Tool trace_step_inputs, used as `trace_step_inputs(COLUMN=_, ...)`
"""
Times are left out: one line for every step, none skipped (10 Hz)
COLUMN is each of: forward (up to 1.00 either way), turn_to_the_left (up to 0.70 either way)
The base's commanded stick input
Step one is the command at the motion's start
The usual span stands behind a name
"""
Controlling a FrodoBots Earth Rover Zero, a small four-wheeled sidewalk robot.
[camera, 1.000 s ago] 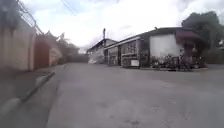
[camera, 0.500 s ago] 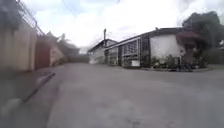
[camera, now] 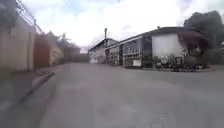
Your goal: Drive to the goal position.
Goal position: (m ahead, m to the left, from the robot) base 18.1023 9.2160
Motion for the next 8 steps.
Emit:
trace_step_inputs(forward=0.7, turn_to_the_left=0.35)
trace_step_inputs(forward=0.7, turn_to_the_left=0.35)
trace_step_inputs(forward=0.7, turn_to_the_left=0.35)
trace_step_inputs(forward=0.7, turn_to_the_left=0.35)
trace_step_inputs(forward=0.7, turn_to_the_left=0.35)
trace_step_inputs(forward=0.74, turn_to_the_left=0.35)
trace_step_inputs(forward=0.84, turn_to_the_left=0.34)
trace_step_inputs(forward=0.85, turn_to_the_left=0.34)
